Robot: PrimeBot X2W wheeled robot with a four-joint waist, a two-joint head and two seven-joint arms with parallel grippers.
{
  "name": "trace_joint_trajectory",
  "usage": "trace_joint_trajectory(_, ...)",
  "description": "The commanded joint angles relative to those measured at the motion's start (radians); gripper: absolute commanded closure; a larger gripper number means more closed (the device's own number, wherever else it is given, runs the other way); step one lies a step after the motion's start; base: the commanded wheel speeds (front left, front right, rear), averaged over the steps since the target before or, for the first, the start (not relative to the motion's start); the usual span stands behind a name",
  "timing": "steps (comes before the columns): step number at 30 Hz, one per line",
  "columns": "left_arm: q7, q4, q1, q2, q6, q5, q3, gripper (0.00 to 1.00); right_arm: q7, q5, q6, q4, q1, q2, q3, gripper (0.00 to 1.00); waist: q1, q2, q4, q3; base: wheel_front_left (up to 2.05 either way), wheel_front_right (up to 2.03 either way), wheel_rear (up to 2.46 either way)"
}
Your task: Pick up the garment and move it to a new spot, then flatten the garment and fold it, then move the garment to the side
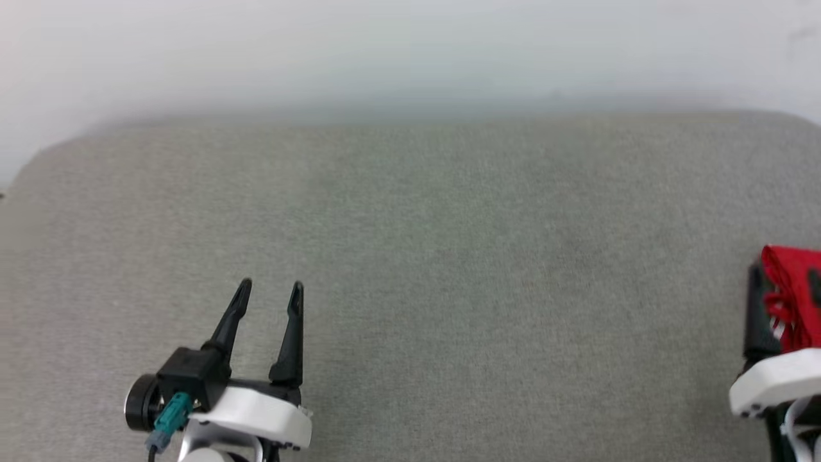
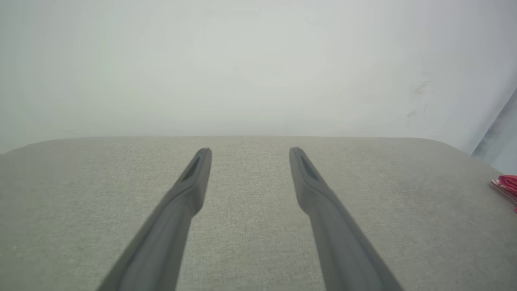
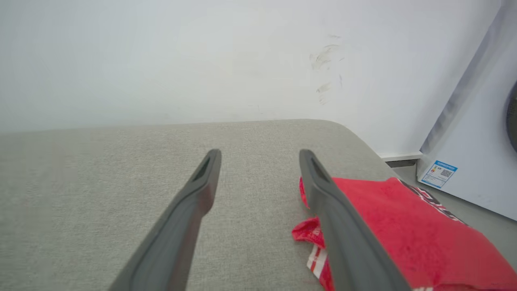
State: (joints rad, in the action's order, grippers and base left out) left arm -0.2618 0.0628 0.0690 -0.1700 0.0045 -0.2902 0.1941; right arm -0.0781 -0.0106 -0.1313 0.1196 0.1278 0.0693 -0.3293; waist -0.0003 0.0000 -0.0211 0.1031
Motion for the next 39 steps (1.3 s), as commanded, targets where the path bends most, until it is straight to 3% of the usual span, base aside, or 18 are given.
trace_joint_trajectory(1,-0.004,0.009,-0.030,0.006,0.007,0.006,-0.003,0.00,0.008,-0.017,0.001,-0.027,-0.046,-0.008,0.025,0.00,0.0003,0.0000,0.034,-0.066,0.00,0.00,0.00)
trace_joint_trajectory(11,-0.003,0.028,-0.094,-0.006,0.013,0.016,-0.020,0.00,0.058,-0.081,0.001,-0.150,-0.180,-0.019,0.163,0.00,0.0003,0.0000,0.043,-0.139,0.00,0.00,0.00)
trace_joint_trajectory(24,-0.003,0.052,-0.127,-0.011,0.022,0.017,-0.026,0.00,0.096,-0.130,0.001,-0.247,-0.303,-0.020,0.212,0.00,0.0003,0.0000,0.035,-0.176,0.00,0.00,0.00)
trace_joint_trajectory(39,-0.003,0.090,-0.106,-0.025,0.024,0.008,-0.023,0.00,0.085,-0.126,0.001,-0.249,-0.290,-0.020,0.230,0.00,0.0003,0.0000,0.022,-0.177,0.00,0.00,0.00)
